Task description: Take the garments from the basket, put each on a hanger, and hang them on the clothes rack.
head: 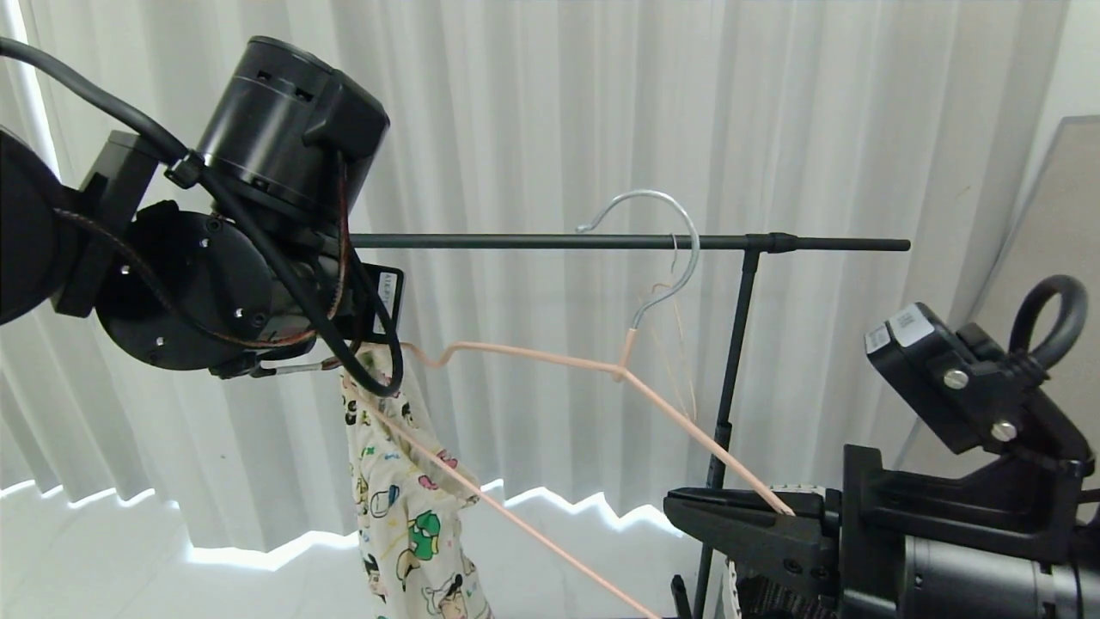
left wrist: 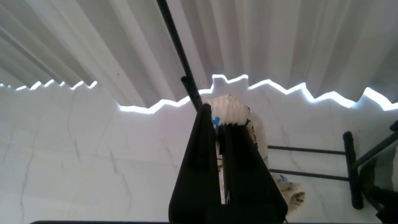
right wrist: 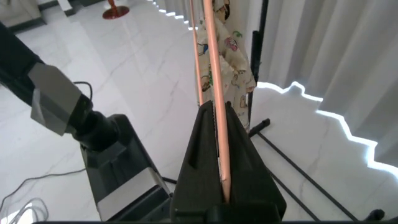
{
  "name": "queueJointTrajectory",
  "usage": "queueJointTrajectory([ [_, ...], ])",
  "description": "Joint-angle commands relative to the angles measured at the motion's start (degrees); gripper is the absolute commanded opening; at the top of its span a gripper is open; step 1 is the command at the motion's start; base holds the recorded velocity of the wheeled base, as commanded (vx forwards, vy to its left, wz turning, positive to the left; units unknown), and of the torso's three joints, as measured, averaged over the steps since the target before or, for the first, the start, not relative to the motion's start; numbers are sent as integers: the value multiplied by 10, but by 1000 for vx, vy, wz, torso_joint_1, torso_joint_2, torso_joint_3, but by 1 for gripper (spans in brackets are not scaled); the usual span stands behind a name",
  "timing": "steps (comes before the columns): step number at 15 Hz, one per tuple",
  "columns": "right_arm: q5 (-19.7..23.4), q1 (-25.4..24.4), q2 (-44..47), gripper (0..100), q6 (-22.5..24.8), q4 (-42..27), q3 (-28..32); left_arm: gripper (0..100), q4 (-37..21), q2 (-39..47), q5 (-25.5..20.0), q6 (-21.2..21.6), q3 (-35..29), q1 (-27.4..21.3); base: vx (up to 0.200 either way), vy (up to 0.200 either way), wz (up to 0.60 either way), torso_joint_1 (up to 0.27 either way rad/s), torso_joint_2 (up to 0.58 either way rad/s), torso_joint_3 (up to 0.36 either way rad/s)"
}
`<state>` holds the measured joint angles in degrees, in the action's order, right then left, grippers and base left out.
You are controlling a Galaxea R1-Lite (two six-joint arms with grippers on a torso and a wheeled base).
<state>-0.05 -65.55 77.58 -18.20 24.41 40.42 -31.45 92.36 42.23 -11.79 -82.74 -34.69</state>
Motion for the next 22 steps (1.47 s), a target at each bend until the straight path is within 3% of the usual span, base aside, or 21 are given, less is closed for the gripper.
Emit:
queueJointTrajectory([
  [1, -1, 3, 20, 0, 0, 4, 5, 0, 0, -4, 1, -2, 0, -2, 0, 0, 0, 0, 0, 0],
  [11, -17, 27, 34, 0, 1, 16, 6, 0, 0, -6, 6, -3, 2, -17, 0, 0, 0, 0, 0, 0],
  [17, -43, 28, 86, 0, -1, 87, 8, 0, 0, -5, 37, -3, 4, -28, 0, 0, 0, 0, 0, 0],
  [22, -51, 28, 101, 0, -7, 88, 8, 0, 0, -16, 37, -3, -15, -80, 0, 0, 0, 0, 0, 0],
])
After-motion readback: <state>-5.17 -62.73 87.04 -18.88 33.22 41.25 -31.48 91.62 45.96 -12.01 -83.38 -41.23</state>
